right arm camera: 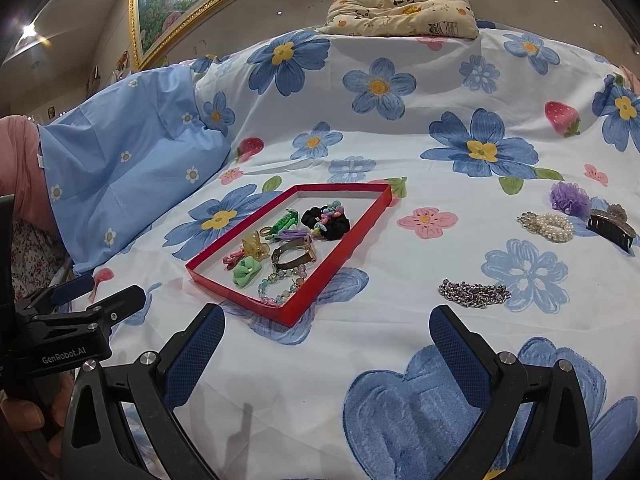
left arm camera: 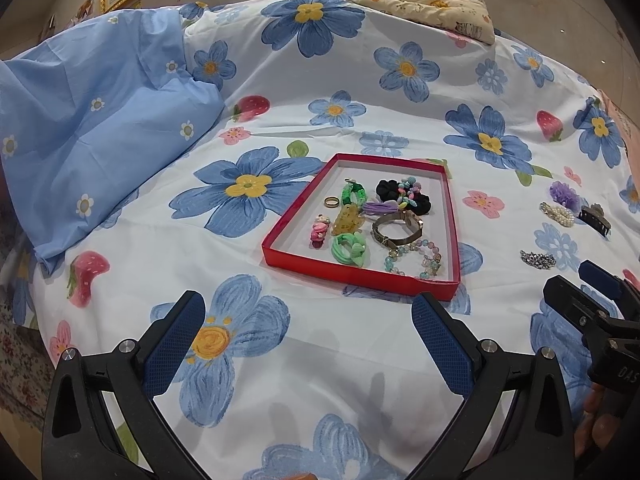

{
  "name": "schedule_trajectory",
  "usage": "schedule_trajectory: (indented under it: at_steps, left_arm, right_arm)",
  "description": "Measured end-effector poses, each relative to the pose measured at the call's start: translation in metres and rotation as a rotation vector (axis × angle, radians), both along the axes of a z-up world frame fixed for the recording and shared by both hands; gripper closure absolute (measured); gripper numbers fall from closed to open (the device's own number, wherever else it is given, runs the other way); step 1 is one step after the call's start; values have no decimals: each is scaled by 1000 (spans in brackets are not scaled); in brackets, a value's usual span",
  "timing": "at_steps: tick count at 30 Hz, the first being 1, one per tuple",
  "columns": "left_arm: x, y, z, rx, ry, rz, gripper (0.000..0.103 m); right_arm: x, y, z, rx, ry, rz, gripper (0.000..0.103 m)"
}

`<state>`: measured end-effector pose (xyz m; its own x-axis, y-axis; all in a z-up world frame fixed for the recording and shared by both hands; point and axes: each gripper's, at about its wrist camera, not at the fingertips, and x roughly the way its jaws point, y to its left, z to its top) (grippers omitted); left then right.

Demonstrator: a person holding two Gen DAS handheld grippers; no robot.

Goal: Organize jewelry

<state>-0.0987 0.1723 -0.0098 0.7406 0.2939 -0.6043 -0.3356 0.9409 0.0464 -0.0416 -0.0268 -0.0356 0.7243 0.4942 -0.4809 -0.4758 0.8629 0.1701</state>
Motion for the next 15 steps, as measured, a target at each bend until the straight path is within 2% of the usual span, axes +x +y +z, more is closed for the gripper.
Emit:
schedule_trajectory:
  at_steps: [15]
  left_arm:
    - [1,-1,-1,-2,0,-4,0]
  right_arm:
    - [-1,1,0,-2,0,1,0]
